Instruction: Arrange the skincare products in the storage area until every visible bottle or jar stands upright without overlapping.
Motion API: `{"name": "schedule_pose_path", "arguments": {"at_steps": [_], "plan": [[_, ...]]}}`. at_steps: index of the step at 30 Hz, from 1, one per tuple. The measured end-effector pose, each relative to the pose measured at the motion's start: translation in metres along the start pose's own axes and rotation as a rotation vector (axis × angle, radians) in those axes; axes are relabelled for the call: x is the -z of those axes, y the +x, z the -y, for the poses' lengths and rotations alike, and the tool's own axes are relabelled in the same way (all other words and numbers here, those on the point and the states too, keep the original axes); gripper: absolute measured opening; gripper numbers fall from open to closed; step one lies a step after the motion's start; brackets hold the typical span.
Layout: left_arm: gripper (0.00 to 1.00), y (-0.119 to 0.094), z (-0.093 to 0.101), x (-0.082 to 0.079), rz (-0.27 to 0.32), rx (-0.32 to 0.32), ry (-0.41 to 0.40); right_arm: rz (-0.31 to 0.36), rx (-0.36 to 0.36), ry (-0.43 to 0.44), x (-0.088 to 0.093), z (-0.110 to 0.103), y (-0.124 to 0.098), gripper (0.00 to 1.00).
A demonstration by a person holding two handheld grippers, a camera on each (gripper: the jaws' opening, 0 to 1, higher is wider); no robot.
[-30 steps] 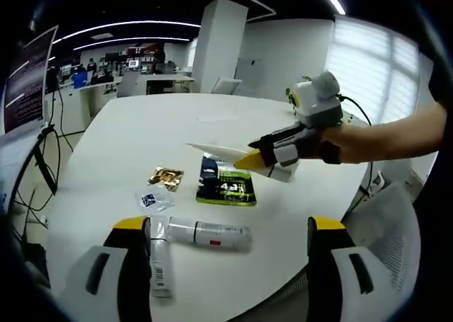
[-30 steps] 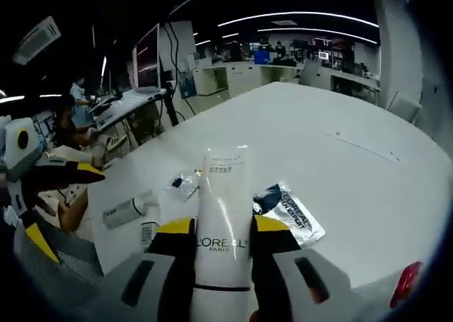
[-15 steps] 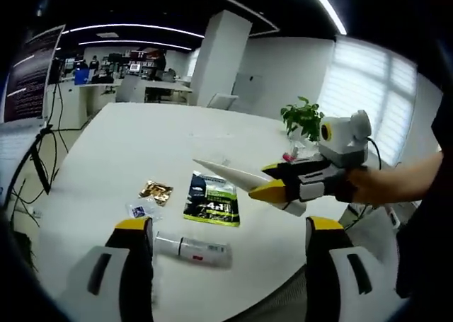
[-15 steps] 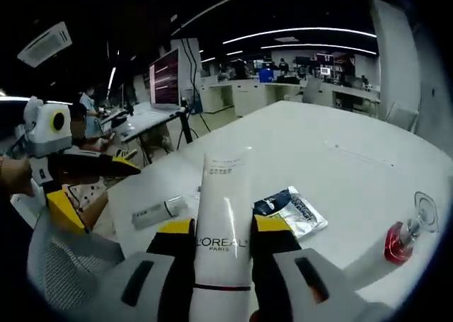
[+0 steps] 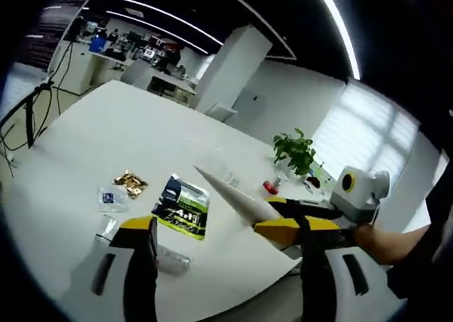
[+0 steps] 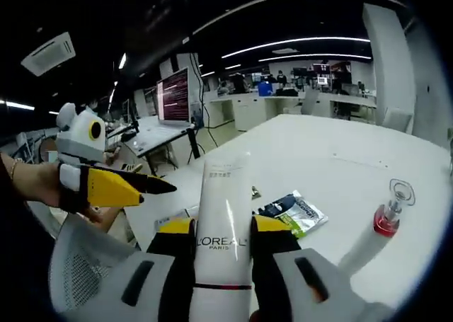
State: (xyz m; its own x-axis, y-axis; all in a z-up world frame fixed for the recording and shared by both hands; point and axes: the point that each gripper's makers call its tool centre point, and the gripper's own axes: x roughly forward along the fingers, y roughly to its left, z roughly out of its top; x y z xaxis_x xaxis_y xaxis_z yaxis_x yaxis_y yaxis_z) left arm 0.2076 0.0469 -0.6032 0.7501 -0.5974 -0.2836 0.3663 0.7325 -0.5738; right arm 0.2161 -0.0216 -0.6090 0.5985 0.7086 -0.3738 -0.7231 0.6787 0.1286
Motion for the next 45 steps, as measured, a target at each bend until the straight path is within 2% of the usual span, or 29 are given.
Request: {"name": "schedule_pose_path", "arguments": {"at_steps": [2, 6, 12, 19, 22, 29, 34, 36, 39, 45], "plan": [[0.73, 0.003, 0.003, 0.0, 0.004, 0.009, -0.022, 0.016, -0.002, 0.006, -0.002, -0.003, -0.006, 0.29], [0.7, 0.012, 0.02, -0.003, 0.018, 0.067, -0.121, 0.037, -0.002, 0.006, -0.006, -0.008, -0.015, 0.29], [0.59, 0.021, 0.036, -0.003, 0.029, 0.127, -0.248, 0.073, 0.002, 0.015, -0.012, -0.011, -0.026, 0.29], [0.48, 0.033, 0.033, -0.009, 0.05, 0.158, -0.327, 0.083, 0.001, 0.01, -0.014, -0.012, -0.03, 0.29], [0.41, 0.036, 0.031, -0.011, 0.052, 0.165, -0.336, 0.083, -0.001, 0.011, -0.013, -0.013, -0.031, 0.29], [0.22, 0.038, 0.043, -0.01, 0.06, 0.185, -0.341, 0.077, -0.002, -0.005, -0.012, -0.015, -0.029, 0.29], [0.16, 0.039, 0.044, -0.01, 0.06, 0.166, -0.315, 0.079, 0.006, -0.013, -0.011, -0.013, -0.028, 0.3], [0.14, 0.04, 0.044, -0.012, 0.055, 0.179, -0.331, 0.079, 0.012, -0.031, -0.012, -0.014, -0.028, 0.3], [0.14, 0.042, 0.039, -0.015, 0.039, 0.181, -0.308, 0.076, 0.018, -0.03, -0.011, -0.014, -0.029, 0.31], [0.08, 0.043, 0.061, -0.023, 0.023, 0.269, -0.328, 0.096, 0.024, -0.021, -0.012, -0.01, -0.034, 0.32]]}}
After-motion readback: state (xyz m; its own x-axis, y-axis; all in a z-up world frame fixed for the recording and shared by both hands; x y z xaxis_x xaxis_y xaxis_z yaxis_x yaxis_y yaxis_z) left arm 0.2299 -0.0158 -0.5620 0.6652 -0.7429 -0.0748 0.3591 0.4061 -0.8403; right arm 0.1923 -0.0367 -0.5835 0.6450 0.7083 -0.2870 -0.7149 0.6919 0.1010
